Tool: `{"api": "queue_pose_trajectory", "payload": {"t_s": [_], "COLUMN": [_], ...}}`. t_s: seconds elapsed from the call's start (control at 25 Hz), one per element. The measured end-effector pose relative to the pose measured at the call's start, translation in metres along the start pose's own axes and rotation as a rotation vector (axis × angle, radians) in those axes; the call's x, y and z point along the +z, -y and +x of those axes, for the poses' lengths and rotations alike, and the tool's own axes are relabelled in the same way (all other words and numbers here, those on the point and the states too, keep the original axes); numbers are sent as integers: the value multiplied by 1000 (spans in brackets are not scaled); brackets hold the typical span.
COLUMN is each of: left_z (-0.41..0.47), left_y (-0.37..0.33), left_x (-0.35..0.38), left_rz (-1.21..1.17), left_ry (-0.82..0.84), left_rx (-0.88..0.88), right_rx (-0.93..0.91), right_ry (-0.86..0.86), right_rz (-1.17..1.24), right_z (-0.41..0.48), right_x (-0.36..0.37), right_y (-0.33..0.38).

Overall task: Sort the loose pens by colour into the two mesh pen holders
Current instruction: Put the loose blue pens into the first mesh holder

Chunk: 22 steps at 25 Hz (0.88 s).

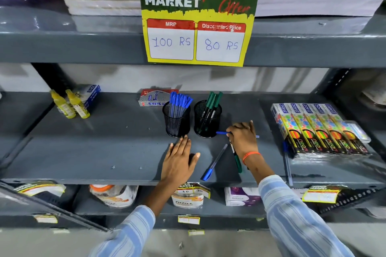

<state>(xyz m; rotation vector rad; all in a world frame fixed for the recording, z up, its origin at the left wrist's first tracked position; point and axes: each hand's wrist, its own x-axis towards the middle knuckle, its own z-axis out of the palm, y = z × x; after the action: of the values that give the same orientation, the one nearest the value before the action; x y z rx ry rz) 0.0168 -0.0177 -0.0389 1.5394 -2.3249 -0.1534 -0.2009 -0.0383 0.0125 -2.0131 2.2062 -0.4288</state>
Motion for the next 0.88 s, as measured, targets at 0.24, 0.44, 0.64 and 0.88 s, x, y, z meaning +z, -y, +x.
{"api": "queue_pose_trajectory", "payload": {"t_s": [0.24,0.44,0.64,0.88], "left_z": [0,-7,-12,-13], "left_y": [4,31,51,50], "left_x": [-6,-16,-25,-23], "left_rz": [0,18,40,44], "left_ry": [14,8,1,-16], "left_rx": [-24,-20,-86,-81], "right_rx": [-151,-329,-353,-291], "right_ry": [-163,-357,-487,-601], "right_rz": [91,266,512,751], "right_z": [-12,-18,-9,8], "right_x": [-16,-33,-50,-61], "right_y": [1,34,89,126]}}
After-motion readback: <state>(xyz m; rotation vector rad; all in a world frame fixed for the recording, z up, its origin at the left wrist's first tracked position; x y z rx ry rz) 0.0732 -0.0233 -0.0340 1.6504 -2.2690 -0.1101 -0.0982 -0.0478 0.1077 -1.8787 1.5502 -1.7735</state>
